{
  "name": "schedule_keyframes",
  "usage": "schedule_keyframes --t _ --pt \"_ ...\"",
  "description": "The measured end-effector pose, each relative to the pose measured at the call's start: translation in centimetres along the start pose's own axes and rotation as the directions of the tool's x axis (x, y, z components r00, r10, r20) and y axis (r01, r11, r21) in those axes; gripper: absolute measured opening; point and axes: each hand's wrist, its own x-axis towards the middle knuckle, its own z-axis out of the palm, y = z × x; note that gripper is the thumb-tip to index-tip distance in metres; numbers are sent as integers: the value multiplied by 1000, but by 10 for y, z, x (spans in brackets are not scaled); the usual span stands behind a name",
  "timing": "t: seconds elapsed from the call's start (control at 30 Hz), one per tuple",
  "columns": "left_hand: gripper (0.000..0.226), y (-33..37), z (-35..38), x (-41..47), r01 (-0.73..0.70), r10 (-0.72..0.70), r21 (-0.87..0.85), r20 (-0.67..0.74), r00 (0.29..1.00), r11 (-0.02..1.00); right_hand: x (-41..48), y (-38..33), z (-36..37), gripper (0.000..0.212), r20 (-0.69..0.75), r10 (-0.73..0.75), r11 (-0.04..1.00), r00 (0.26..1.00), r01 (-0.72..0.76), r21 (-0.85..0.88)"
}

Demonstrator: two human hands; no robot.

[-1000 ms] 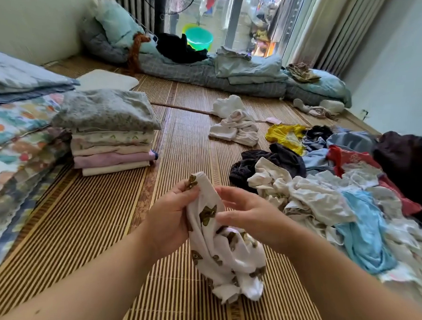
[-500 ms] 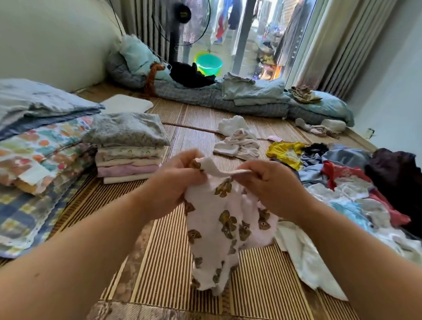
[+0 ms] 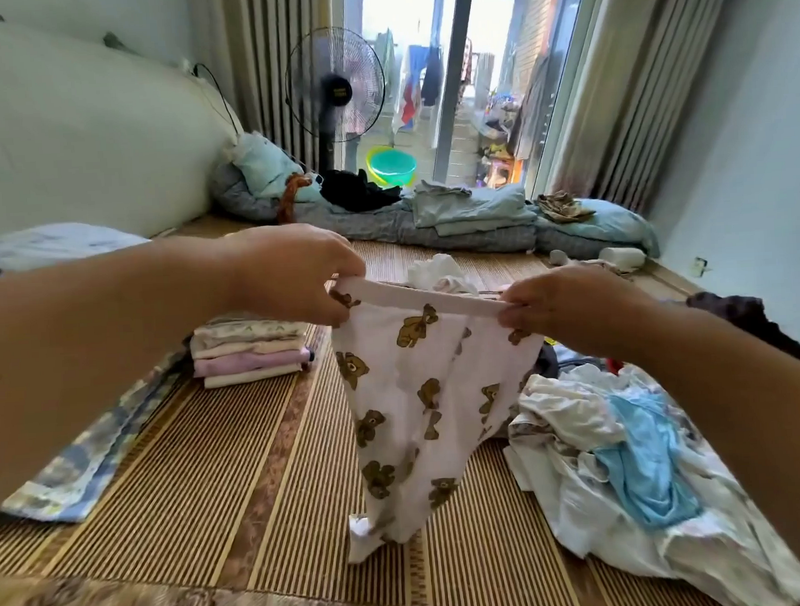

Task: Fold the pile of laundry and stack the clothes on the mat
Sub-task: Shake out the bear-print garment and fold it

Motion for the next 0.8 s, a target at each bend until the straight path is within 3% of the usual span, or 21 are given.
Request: schedule_keyframes --t 0.07,0.13,0.27,0.33,0.4,0.5,0.67,0.8 --pt "35 0 -9 1 25 -24 68 -17 1000 997 2 -1 -12 30 -62 -19 998 998 15 -61" --pt "53 2 -17 4 55 -54 23 -53 997 998 5 -6 -24 31 -116 -32 996 993 23 -81" --pt "39 14 -23 15 49 -54 -124 -39 998 991 14 -26 -41 35 -280 -106 994 954 97 -46" --pt "55 31 -18 24 2 -15 -209 -57 998 978 19 -37 -48 36 -310 -122 992 943 122 -18" --pt "40 49 -9 37 -42 2 -314 -129 992 948 23 -45 -51 39 -318 -147 989 937 137 -52" --pt "23 60 -5 51 -30 -31 -272 -219 975 962 20 -47 -53 40 -306 -158 987 939 146 -63" --pt "32 24 -4 40 78 -79 -317 12 997 945 11 -24 -54 30 -177 -84 996 981 86 8" --pt "38 -7 2 26 146 -133 -143 96 986 979 12 1 -49 25 -103 -49 996 993 41 -83"
